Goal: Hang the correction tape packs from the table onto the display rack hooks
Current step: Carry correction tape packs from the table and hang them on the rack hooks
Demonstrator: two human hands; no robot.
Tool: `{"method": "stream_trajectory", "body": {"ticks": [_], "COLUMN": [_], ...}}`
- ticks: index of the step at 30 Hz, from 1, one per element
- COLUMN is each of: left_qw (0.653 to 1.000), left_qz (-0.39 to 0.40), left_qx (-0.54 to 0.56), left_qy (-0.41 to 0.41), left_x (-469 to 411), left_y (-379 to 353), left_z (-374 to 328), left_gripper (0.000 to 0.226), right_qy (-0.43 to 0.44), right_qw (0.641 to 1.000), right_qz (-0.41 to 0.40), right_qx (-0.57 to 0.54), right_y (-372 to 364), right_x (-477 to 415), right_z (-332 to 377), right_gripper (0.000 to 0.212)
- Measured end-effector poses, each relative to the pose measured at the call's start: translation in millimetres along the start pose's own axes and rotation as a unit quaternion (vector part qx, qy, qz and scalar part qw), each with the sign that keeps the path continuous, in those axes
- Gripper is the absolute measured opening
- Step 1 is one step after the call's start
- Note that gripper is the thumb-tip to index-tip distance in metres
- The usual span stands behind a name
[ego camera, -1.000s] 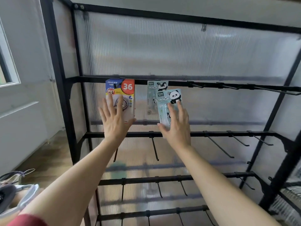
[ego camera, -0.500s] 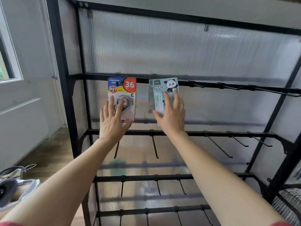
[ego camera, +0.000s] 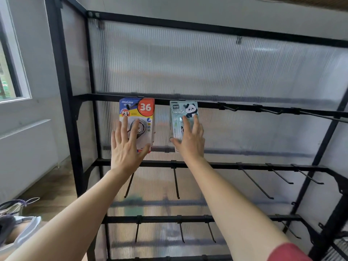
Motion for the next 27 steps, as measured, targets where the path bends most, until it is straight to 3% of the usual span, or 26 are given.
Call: {"method": "stream_trajectory", "body": {"ticks": [8, 12, 20, 27], "left_qw": [1.0, 1.0, 1.0, 0.998], "left_qz": [-0.026, -0.018, 0.005, 0.063], "left_qx": [-0.001, -0.002, 0.002, 0.004], "left_qy": [0.001, 0.002, 0.004, 0.016], "left_x": [-13.9, -14.8, 6.2, 57.1], "left_y": [-1.6, -0.1, 5.7, -2.2], "left_z": [11.2, 12.6, 2.7, -20.0], "left_gripper": [0.081, 0.083, 0.082, 0.082], "right_qy": [0.002, 0.007, 0.017, 0.018], "right_qw": [0.997, 0.989, 0.991, 0.983], "right_qz": [0.073, 0.146, 0.099, 0.164], "right_qx": [-0.016, 0.033, 0.09, 0.077], "right_y": [-16.5, -18.8, -4.4, -4.0], "right_x": [-32.6, -32.1, 10.5, 88.6], "right_z": [1.3, -5.9, -9.5, -13.6], "right_gripper": [0.086, 0.096, 0.088, 0.078]}}
Point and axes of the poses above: each hand's wrist, its own x-axis away from the middle knuckle, its own y-axis out of the back of the hand, z = x × y, the point moved 3 cm from there along -x, towards the middle knuckle, and after that the axes turned 4 degrees about z, right-handed, at the moved point
